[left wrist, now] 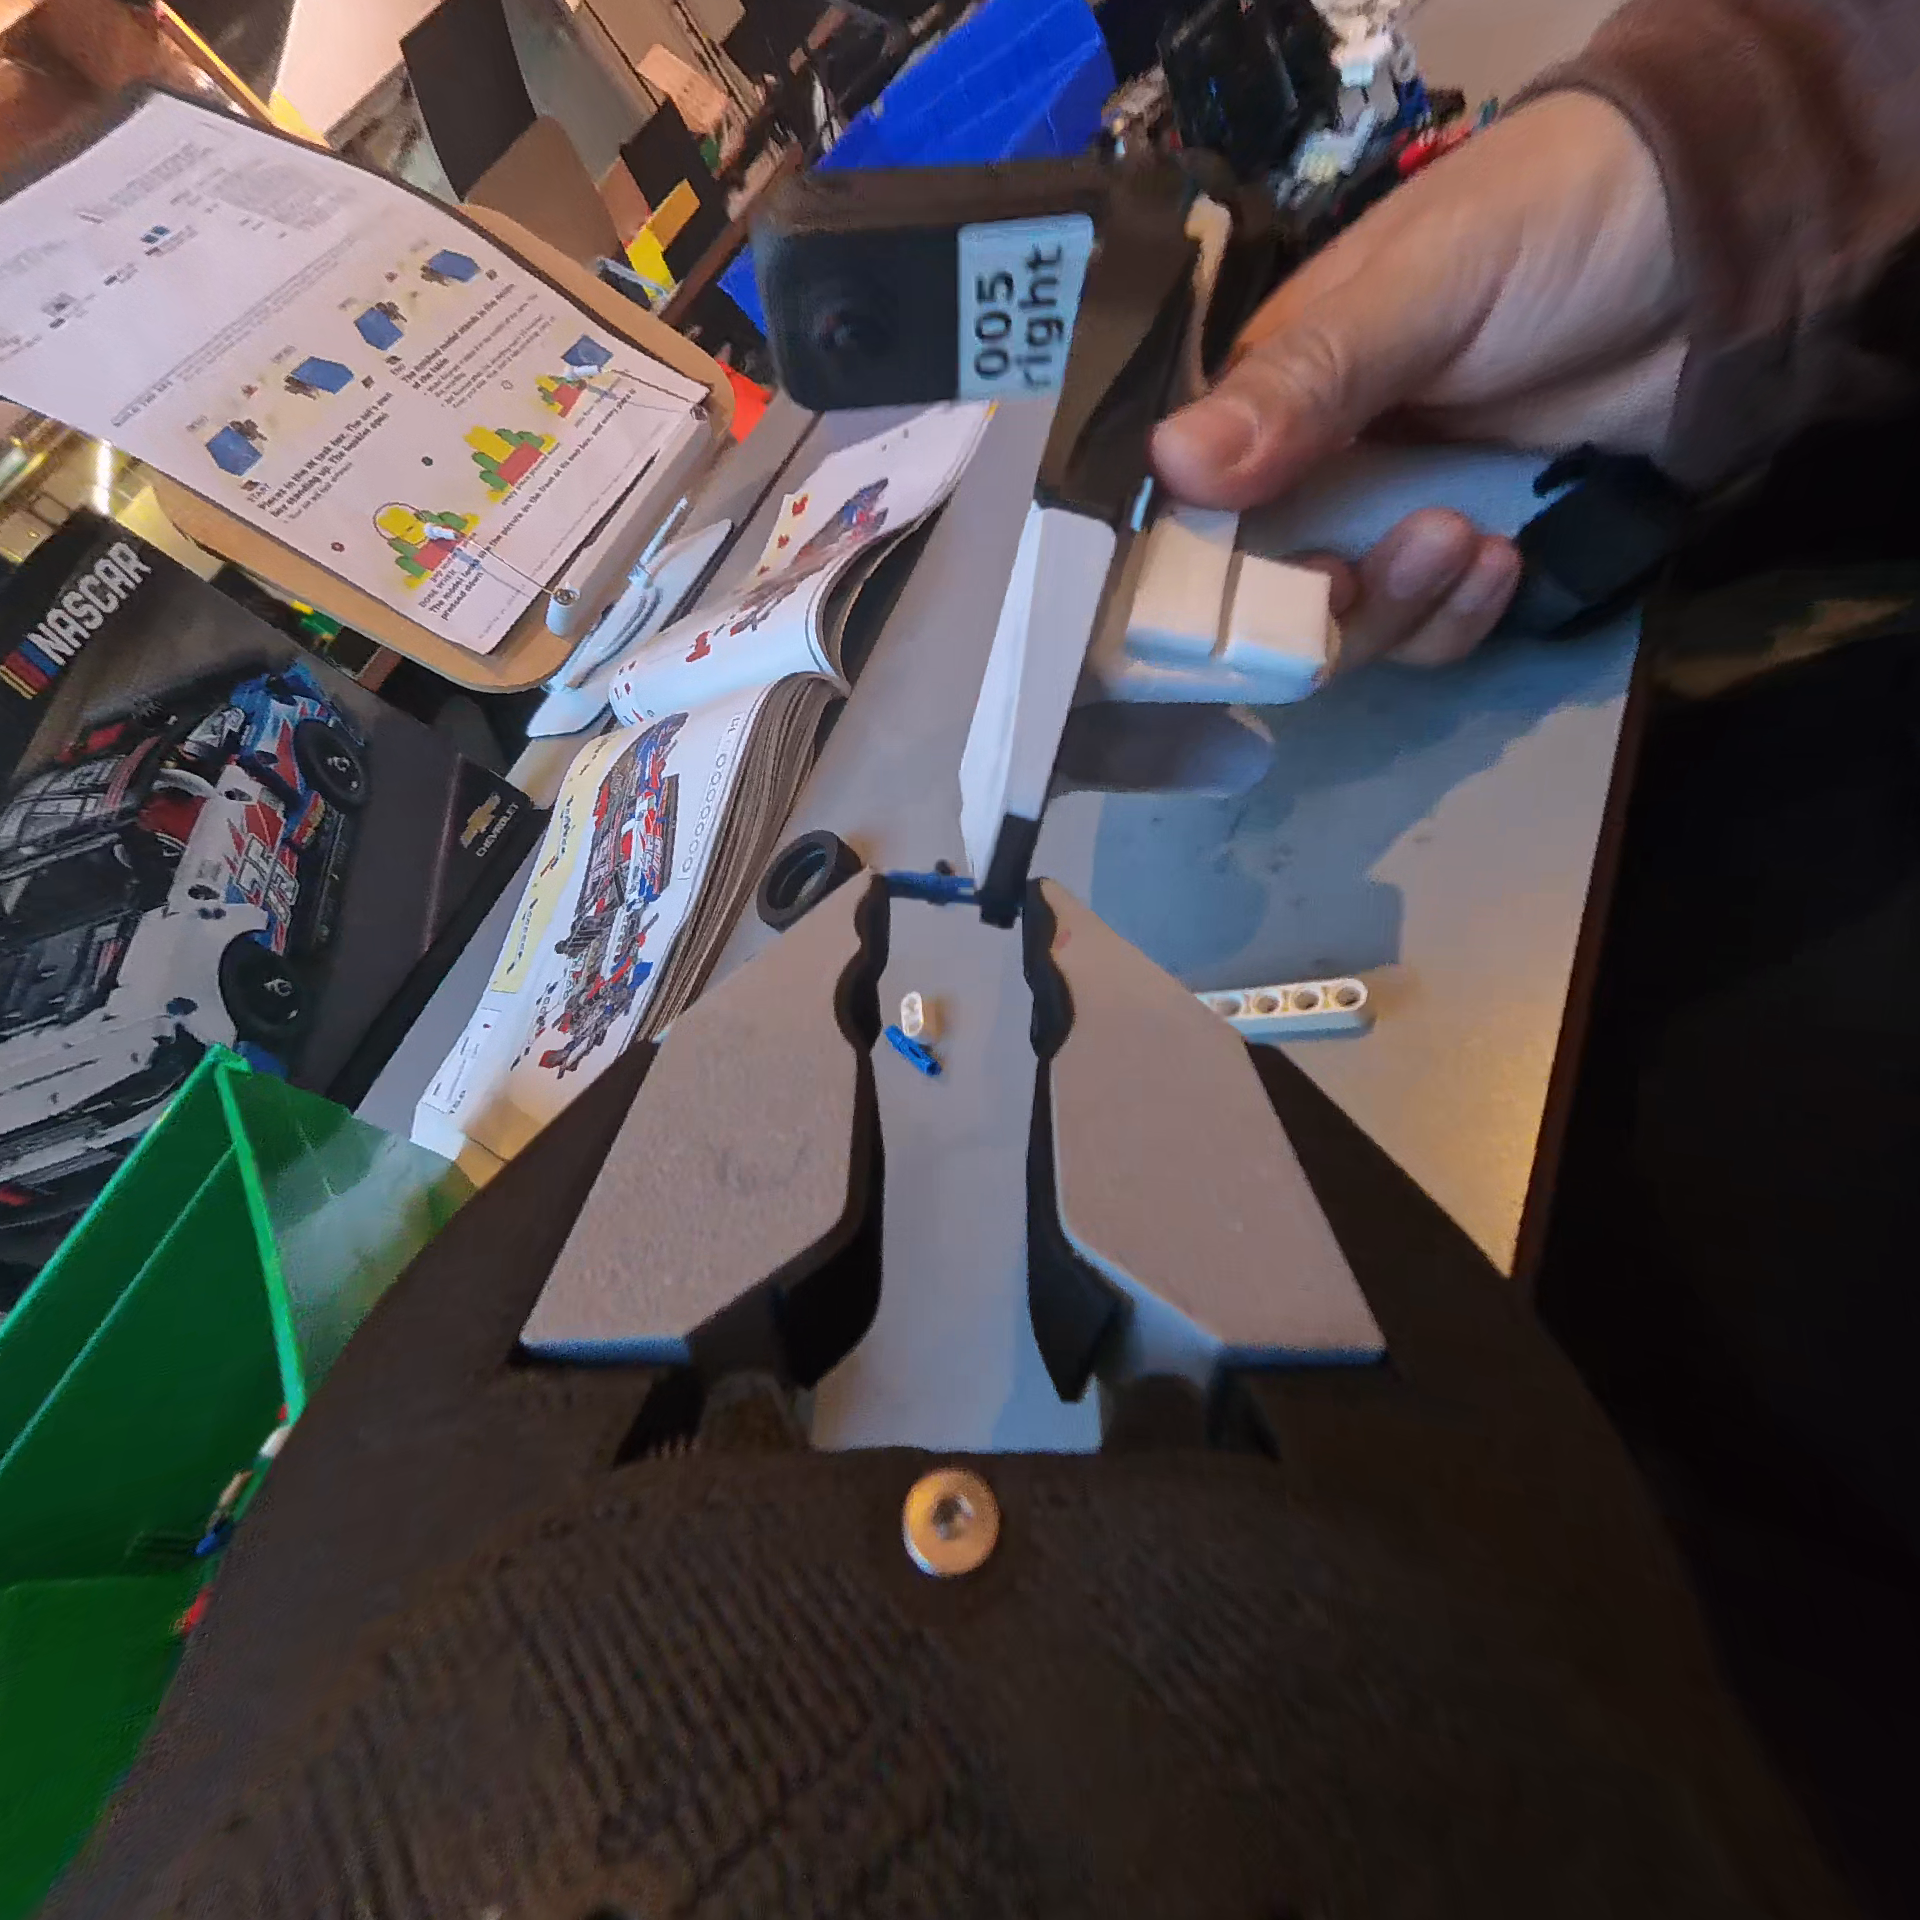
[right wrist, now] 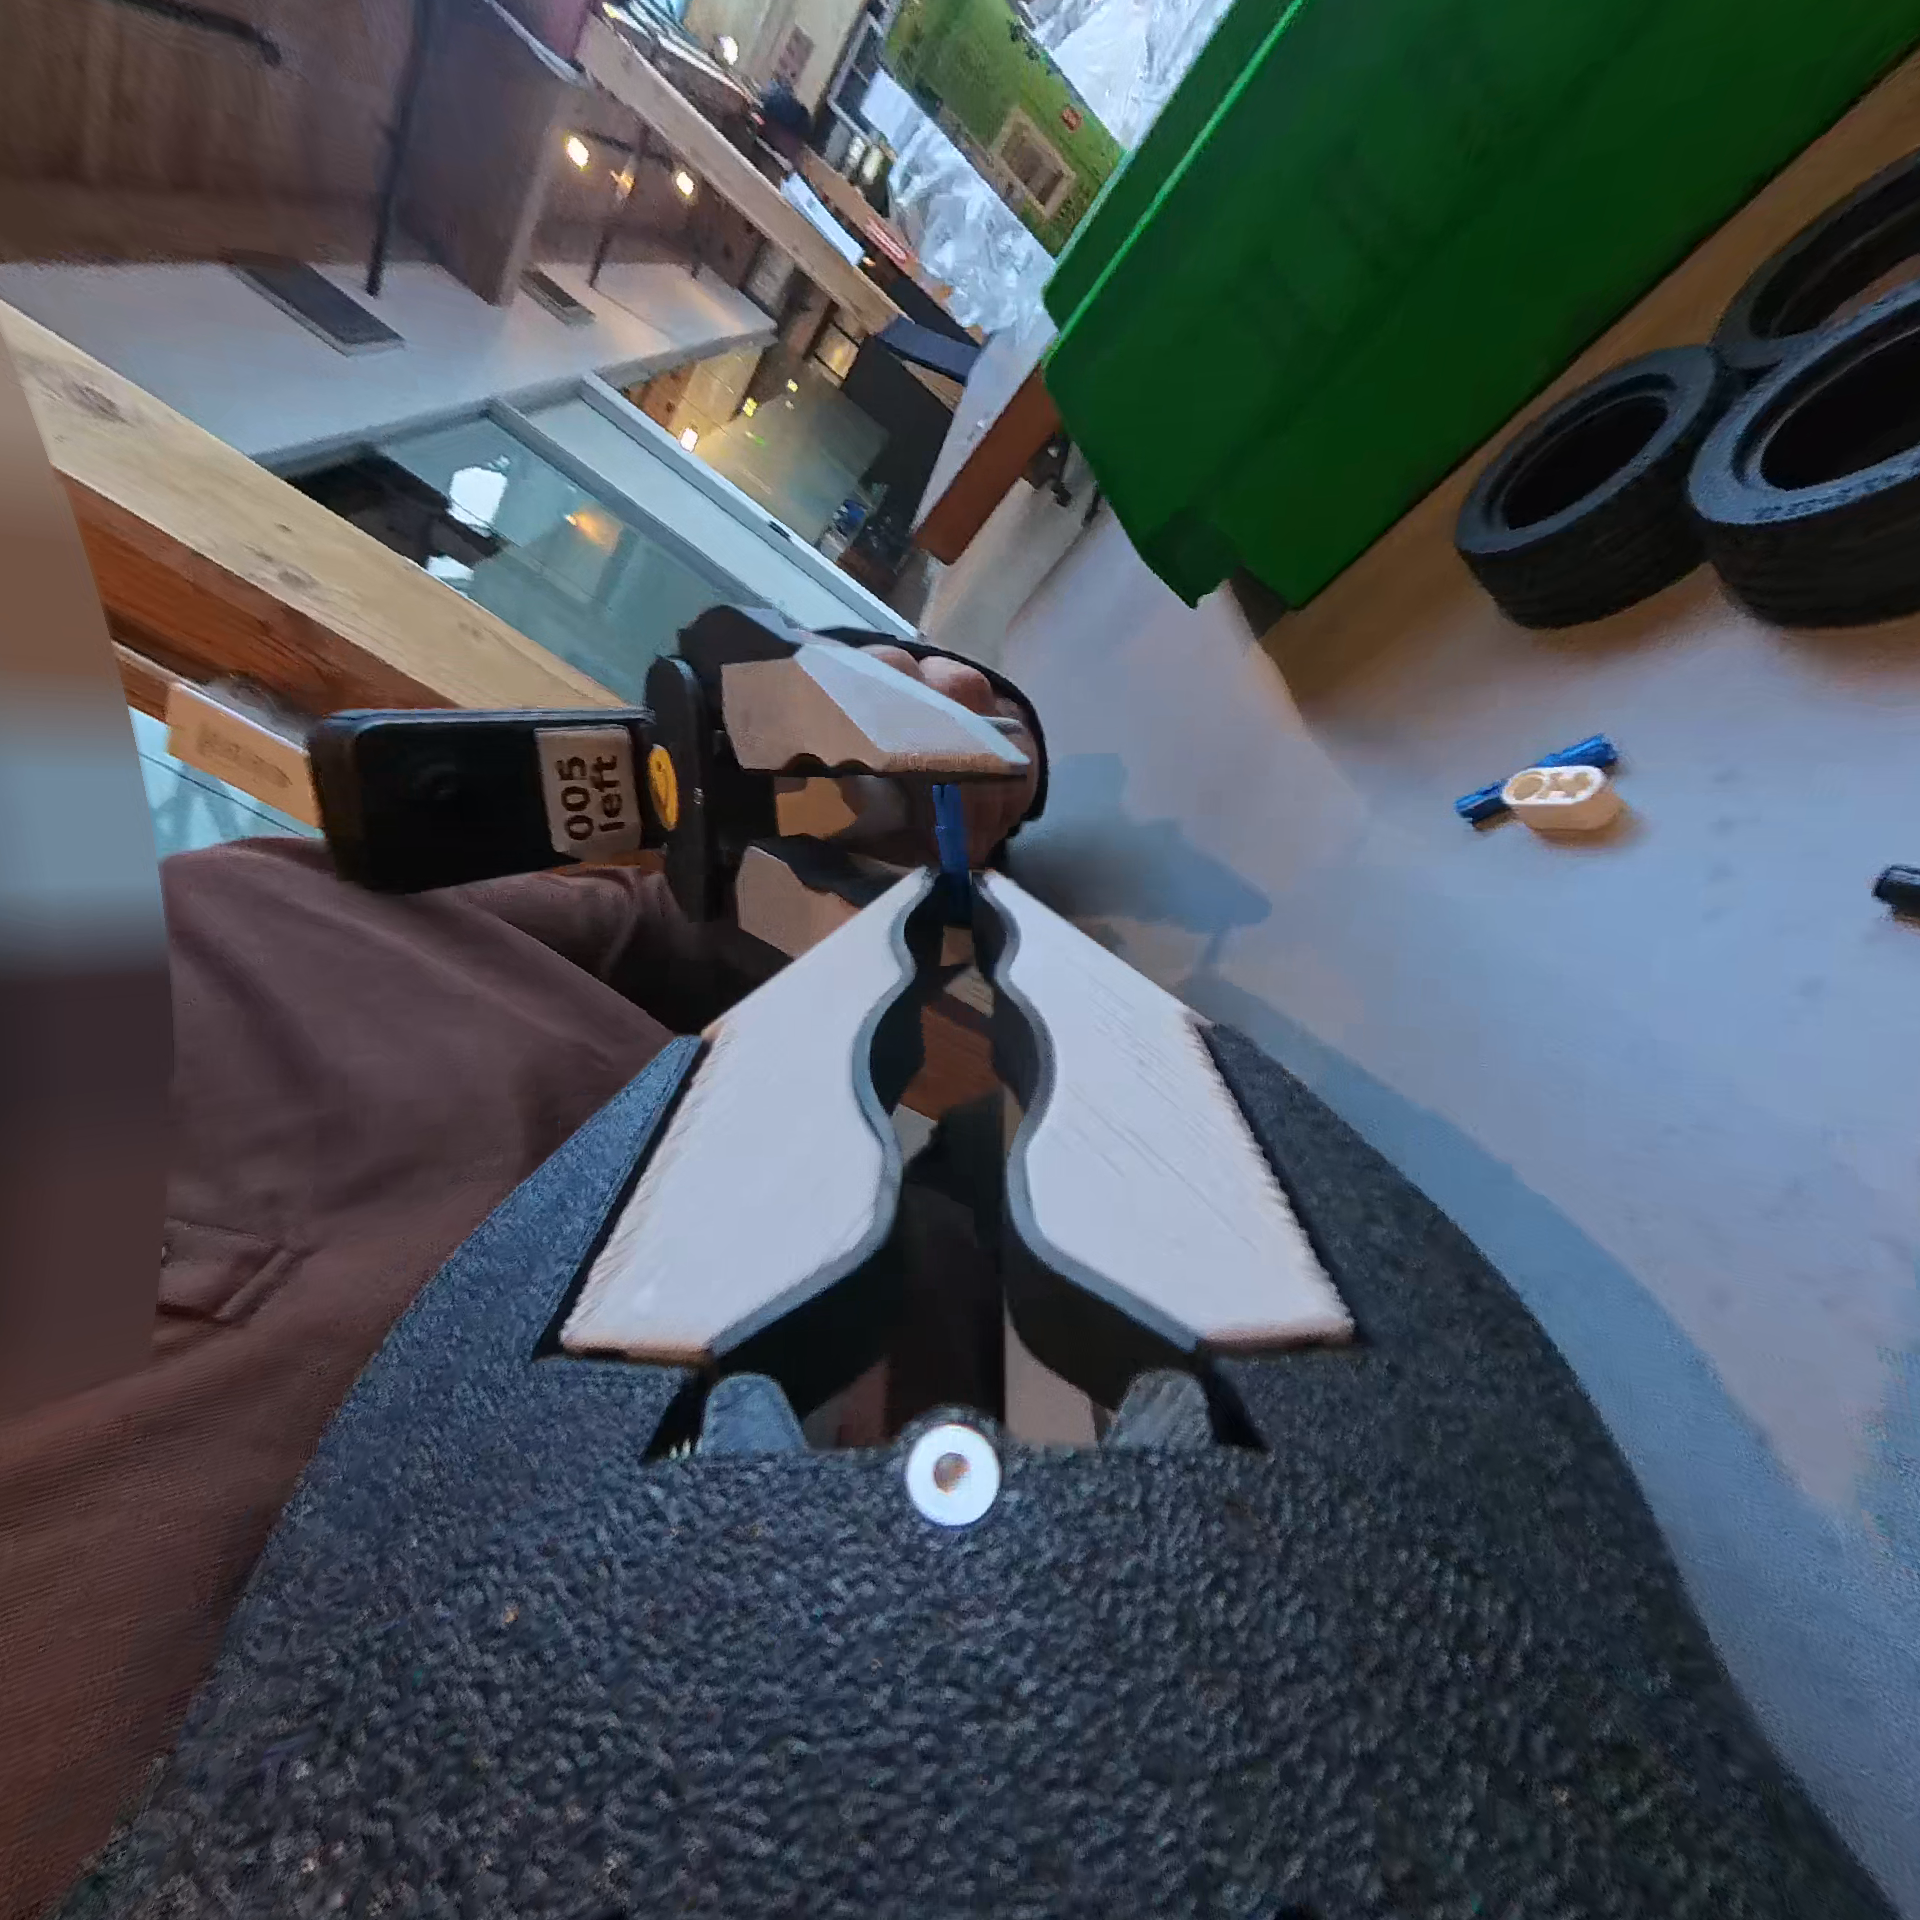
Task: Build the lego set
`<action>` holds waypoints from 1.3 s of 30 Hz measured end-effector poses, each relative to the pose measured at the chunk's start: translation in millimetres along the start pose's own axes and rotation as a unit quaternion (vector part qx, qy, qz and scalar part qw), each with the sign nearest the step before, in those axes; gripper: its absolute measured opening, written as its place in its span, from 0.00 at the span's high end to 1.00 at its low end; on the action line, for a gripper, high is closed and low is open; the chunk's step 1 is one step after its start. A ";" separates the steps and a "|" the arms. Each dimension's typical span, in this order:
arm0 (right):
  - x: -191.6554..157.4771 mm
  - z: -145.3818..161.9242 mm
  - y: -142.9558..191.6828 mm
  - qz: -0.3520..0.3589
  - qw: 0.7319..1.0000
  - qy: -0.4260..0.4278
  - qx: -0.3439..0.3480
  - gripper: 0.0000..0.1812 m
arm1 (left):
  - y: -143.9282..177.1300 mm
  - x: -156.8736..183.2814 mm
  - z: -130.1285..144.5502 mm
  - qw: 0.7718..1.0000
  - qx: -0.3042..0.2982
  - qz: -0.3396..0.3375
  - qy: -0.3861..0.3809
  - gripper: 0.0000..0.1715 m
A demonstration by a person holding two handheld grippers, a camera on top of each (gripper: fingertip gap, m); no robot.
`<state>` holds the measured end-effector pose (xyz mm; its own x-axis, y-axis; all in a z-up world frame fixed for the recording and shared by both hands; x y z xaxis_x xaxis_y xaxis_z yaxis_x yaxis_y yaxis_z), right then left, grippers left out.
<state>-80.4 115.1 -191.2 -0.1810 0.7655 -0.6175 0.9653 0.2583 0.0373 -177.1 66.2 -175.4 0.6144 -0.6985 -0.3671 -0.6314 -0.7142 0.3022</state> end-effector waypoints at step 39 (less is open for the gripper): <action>5.6 -17.7 24.4 0.035 0.995 0.048 0.081 0.98 | -11.8 -3.9 6.9 0.978 -0.021 0.095 0.184 0.86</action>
Point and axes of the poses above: each gripper's, where its closed fingertips meet, y back along the fingers, z out of its underside, x = y × z across the jaws, the point moved 7 cm from there along y, back along the fingers, and after that the axes turned 14 degrees about y, right-handed, at the moved point
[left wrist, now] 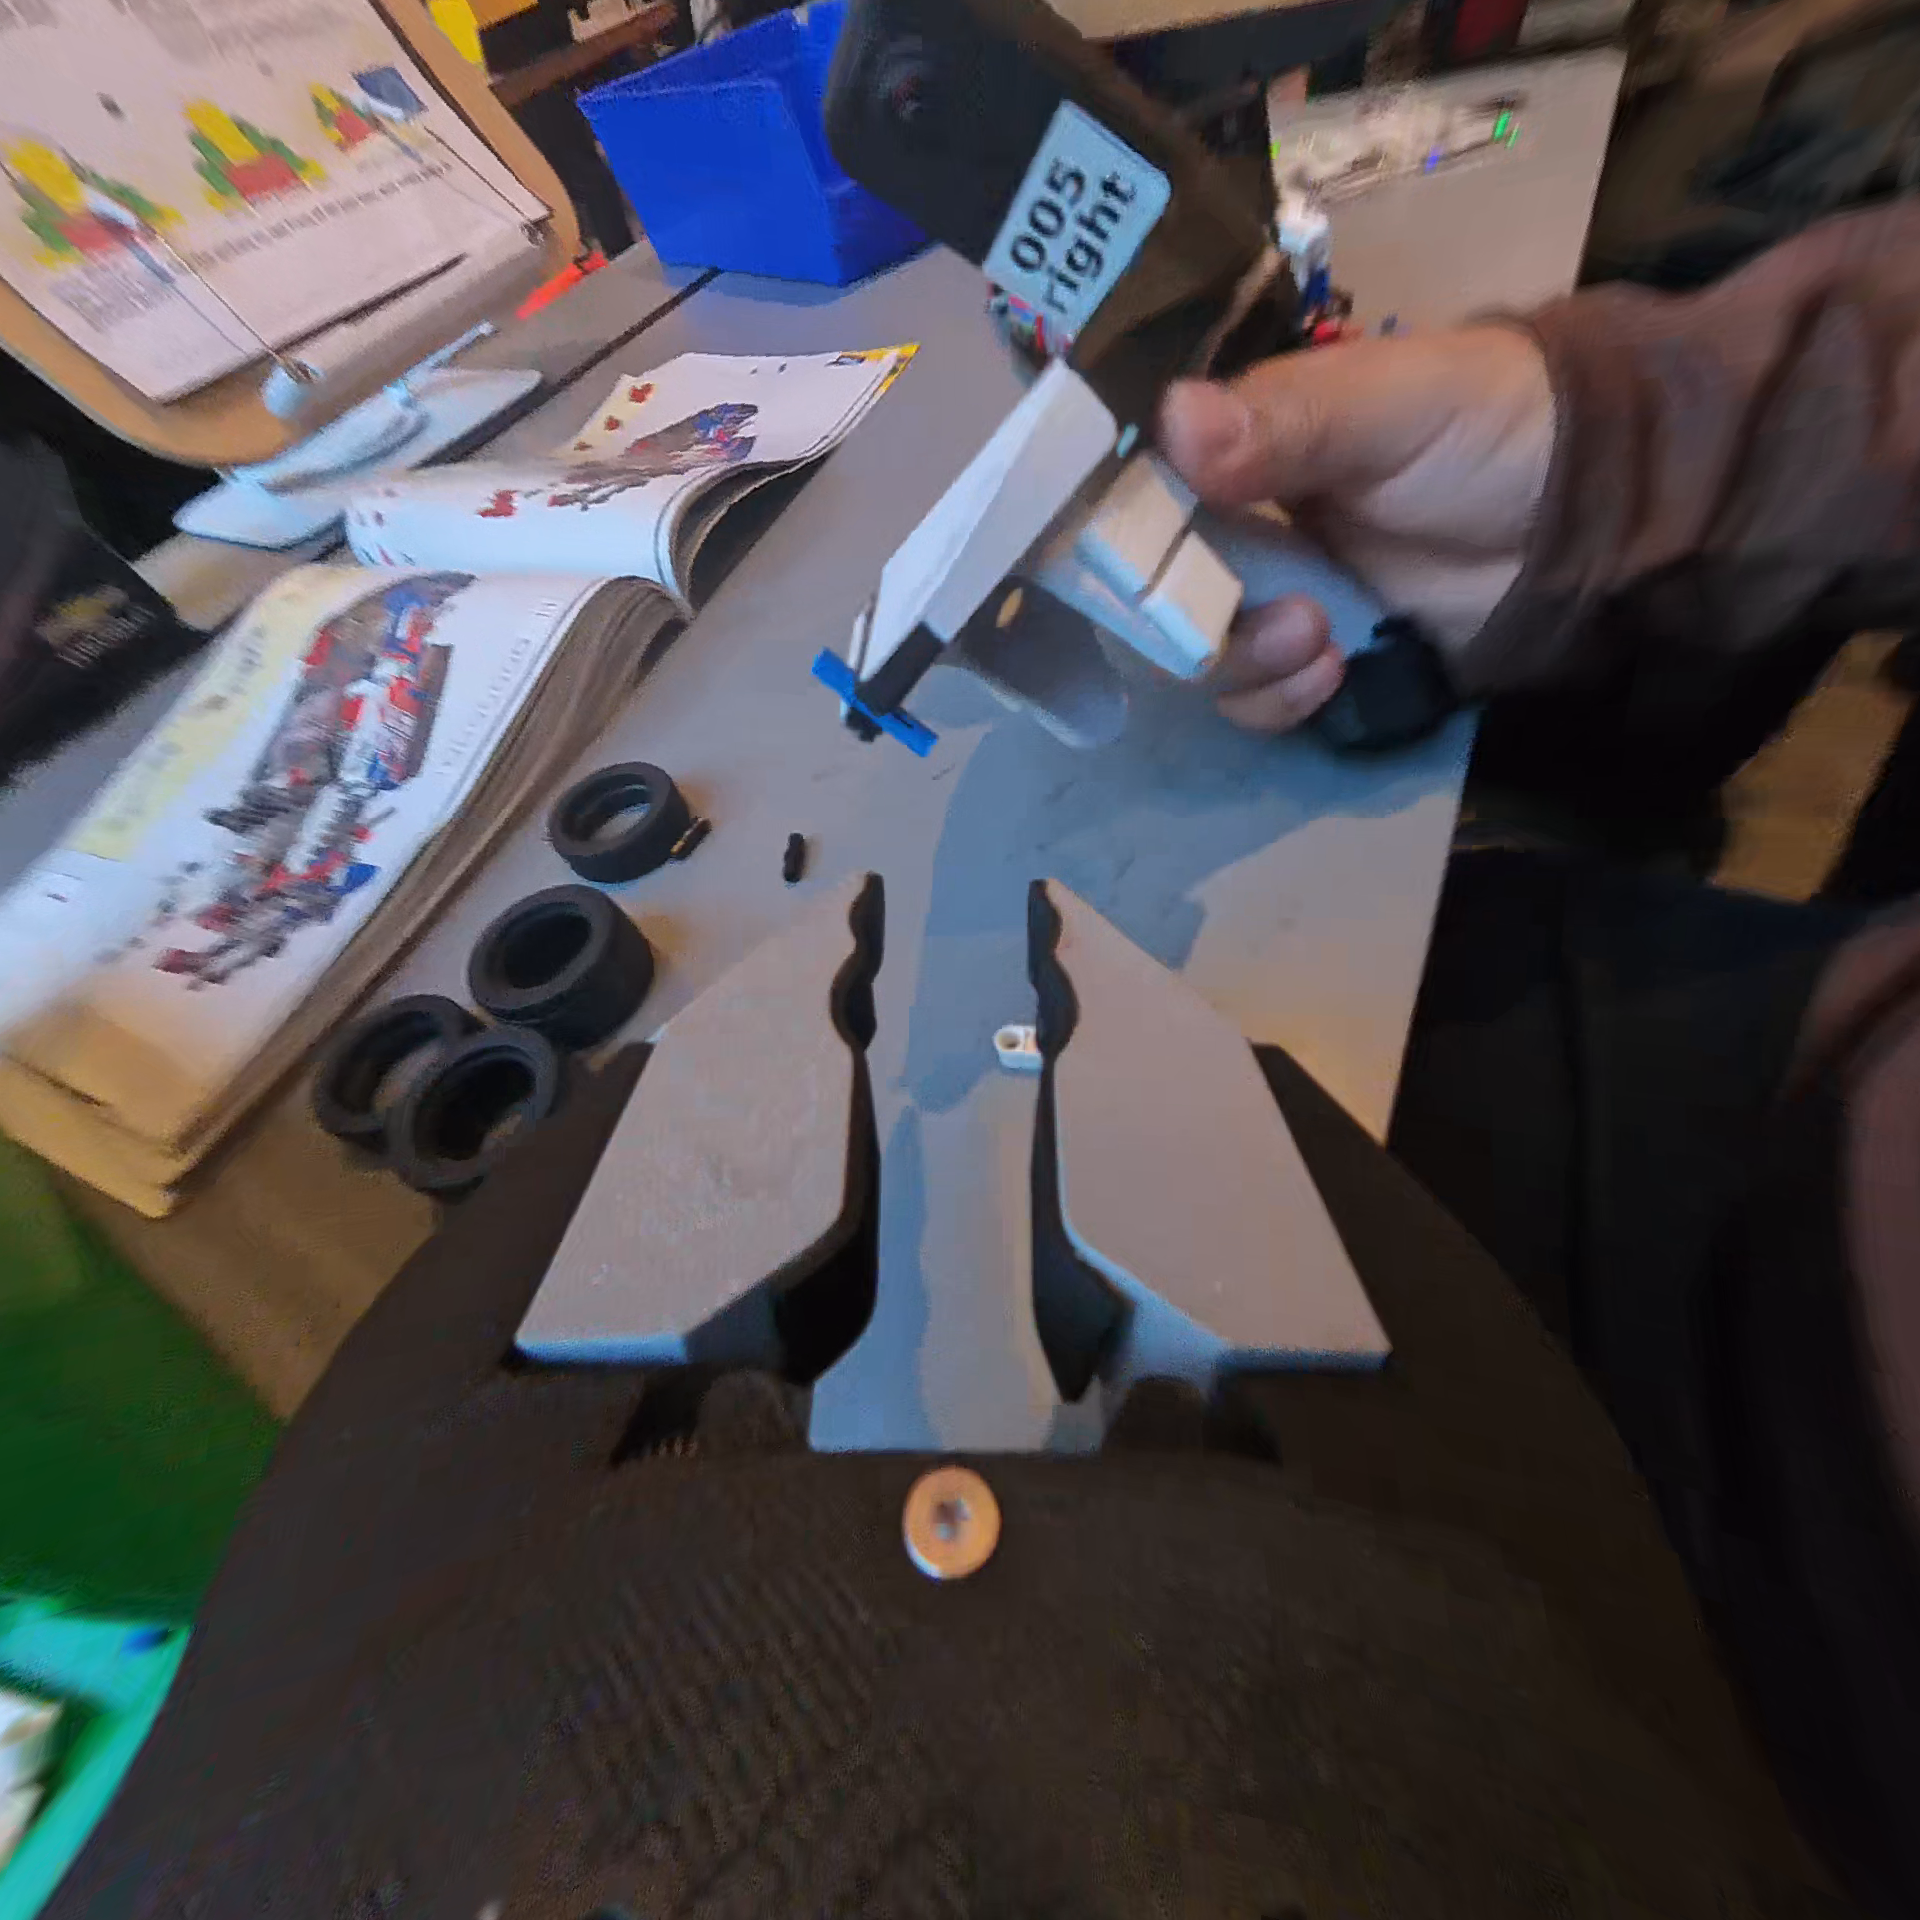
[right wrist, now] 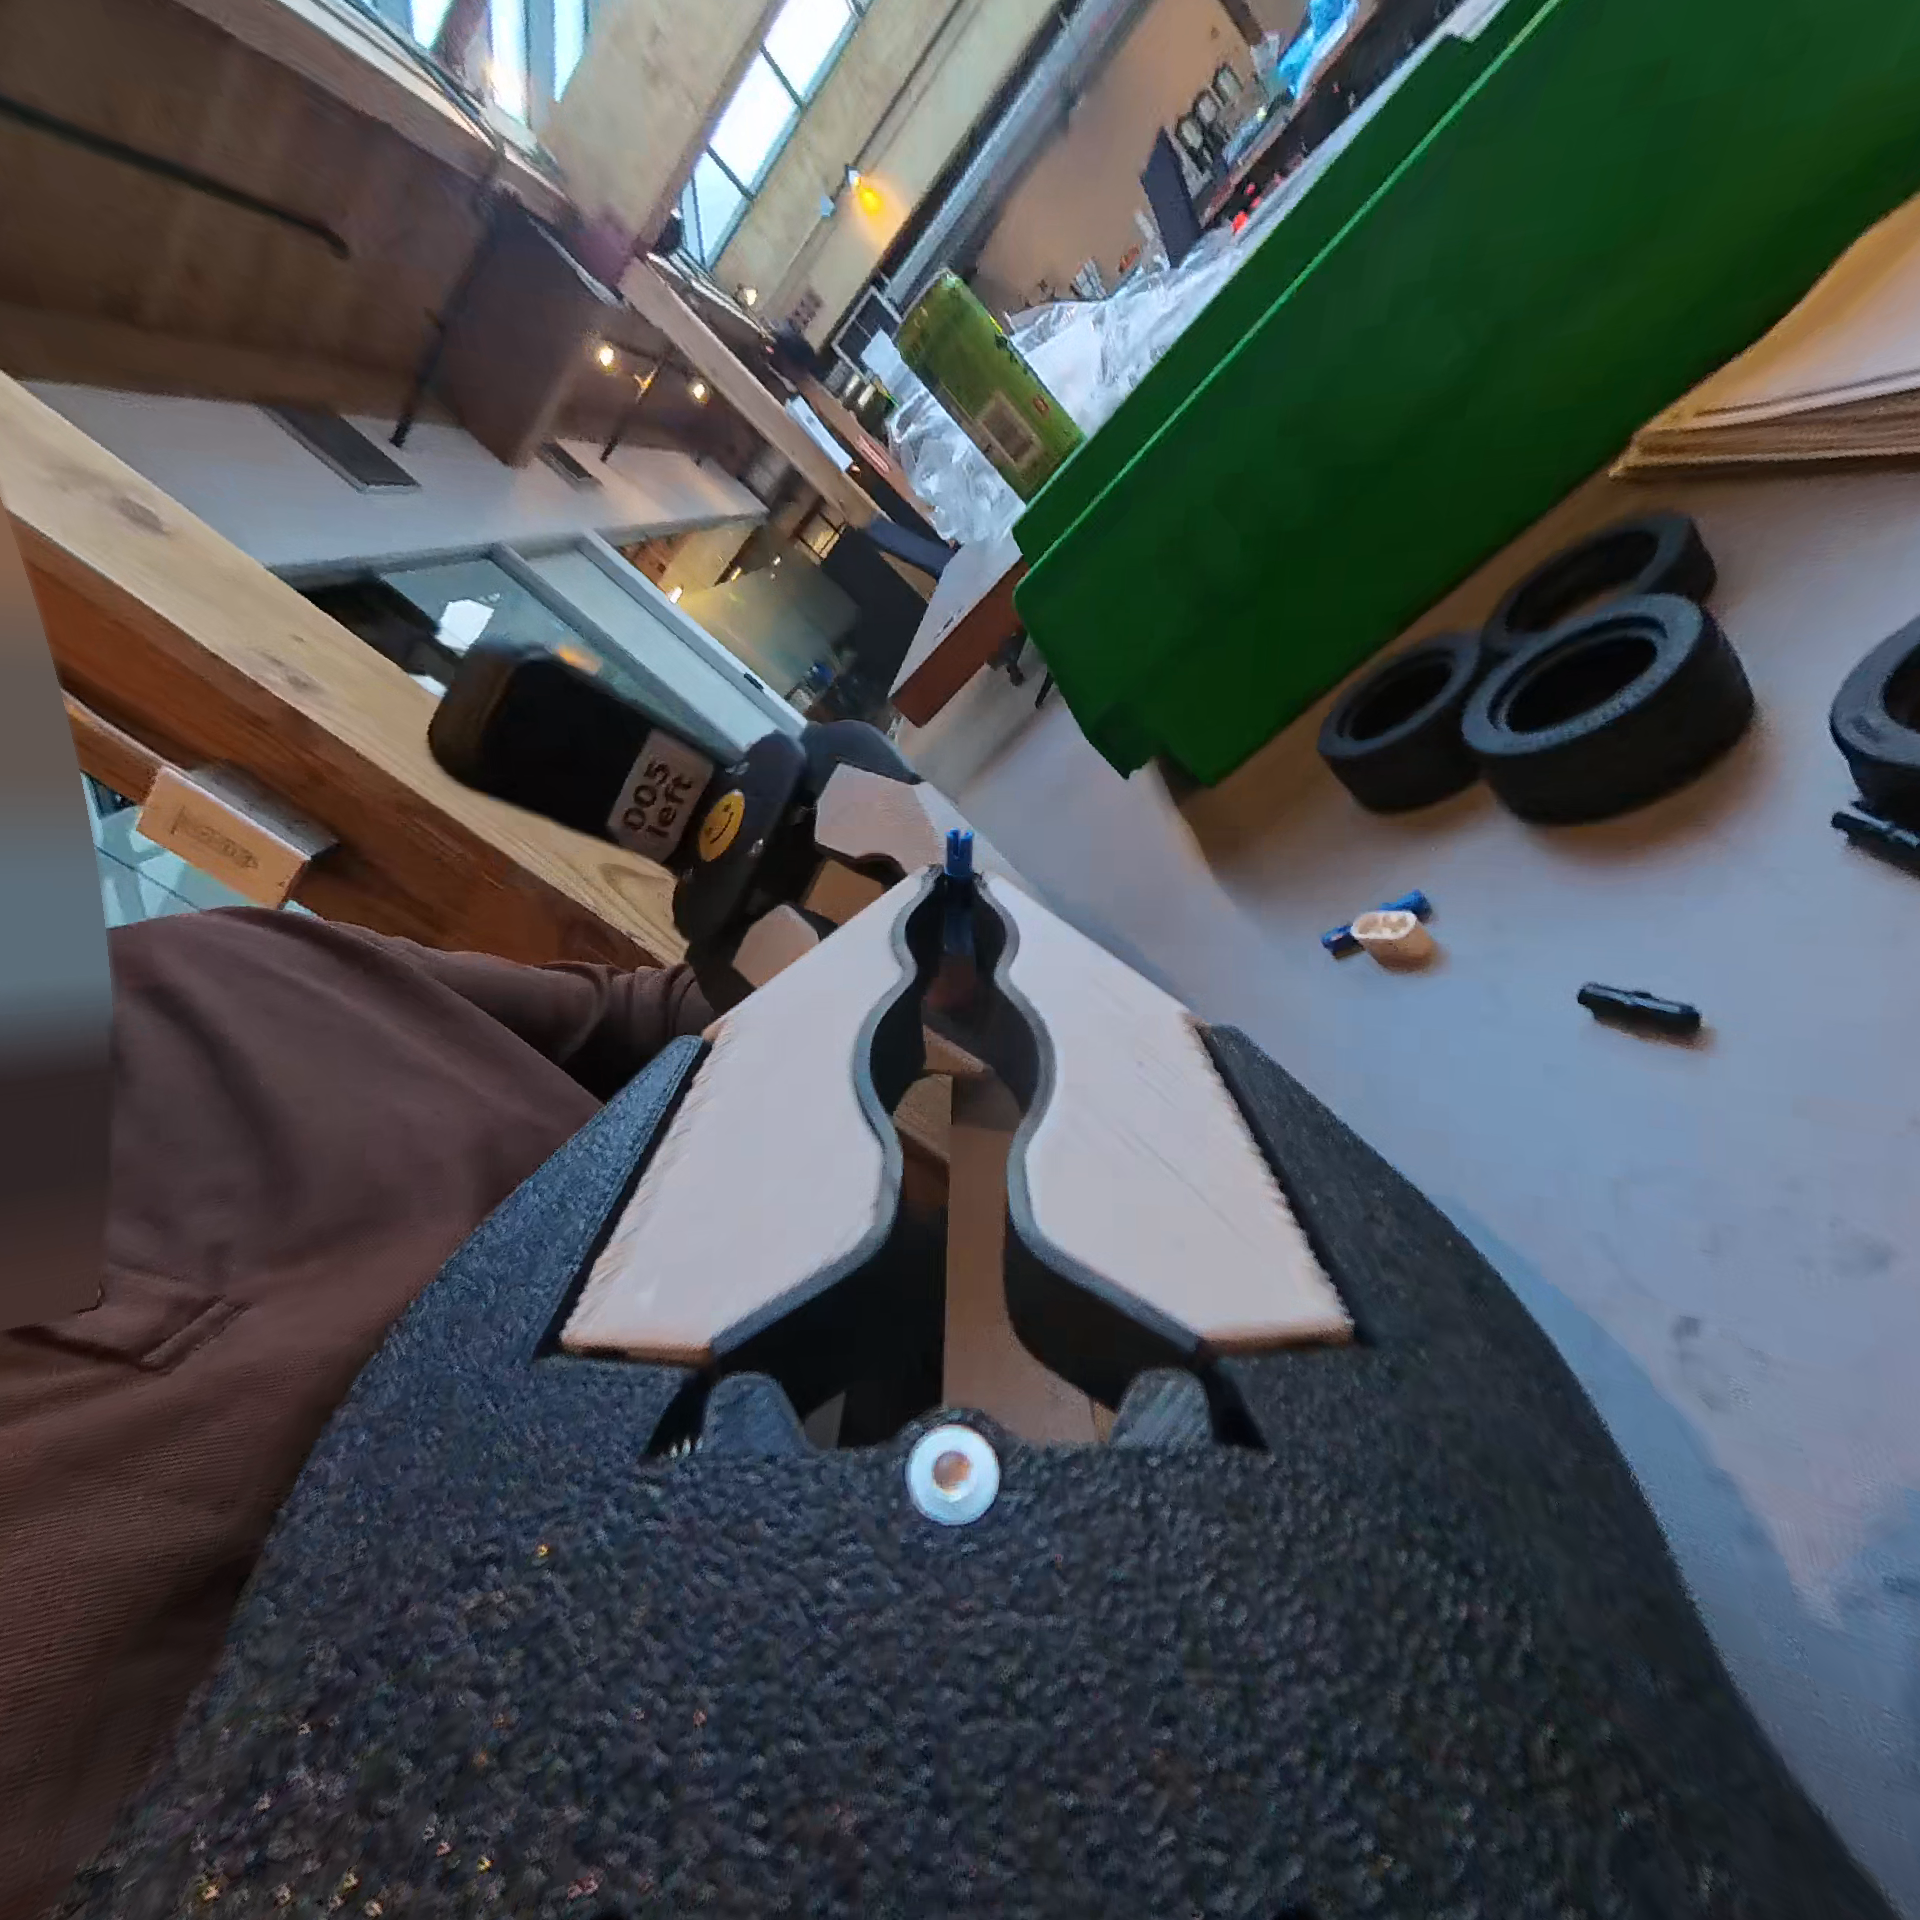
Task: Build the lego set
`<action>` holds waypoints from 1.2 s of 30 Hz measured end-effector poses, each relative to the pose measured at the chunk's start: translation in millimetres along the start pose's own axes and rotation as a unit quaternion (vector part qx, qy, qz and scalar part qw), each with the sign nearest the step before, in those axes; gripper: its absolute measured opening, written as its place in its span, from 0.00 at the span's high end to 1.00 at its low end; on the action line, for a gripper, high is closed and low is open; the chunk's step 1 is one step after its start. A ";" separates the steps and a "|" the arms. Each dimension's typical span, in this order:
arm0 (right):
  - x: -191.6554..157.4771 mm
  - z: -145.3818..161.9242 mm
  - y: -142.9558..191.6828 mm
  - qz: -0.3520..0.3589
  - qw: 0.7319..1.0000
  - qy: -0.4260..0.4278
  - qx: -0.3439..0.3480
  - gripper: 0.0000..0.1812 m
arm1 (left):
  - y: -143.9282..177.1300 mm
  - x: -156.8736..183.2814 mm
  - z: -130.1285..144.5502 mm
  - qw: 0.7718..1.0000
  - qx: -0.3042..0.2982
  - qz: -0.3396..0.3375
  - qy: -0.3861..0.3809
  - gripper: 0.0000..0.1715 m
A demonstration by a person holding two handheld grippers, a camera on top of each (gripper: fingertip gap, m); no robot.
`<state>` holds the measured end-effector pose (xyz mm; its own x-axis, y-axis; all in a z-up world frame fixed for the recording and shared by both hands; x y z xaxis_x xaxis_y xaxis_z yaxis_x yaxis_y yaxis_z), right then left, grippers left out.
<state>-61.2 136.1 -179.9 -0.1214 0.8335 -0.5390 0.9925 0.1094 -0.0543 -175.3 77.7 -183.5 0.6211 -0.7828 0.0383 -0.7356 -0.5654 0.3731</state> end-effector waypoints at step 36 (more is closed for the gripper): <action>-23.4 1.6 -17.0 0.007 0.985 0.163 -0.054 0.92 | 7.4 -6.9 -4.3 0.990 0.017 0.074 0.115 1.00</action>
<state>-75.3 113.9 -167.7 -0.1233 0.9629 -0.2400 0.9891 0.1390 0.0495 -183.9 80.0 -177.1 0.5479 -0.7801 0.3021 -0.8296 -0.4601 0.3164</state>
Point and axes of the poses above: each gripper's, where its closed fingertips meet, y back along the fingers, z out of its underside, x = y × z across the jaws, the point moved 7 cm from there along y, back along the fingers, and after that the axes turned 14 degrees about y, right-handed, at the moved point
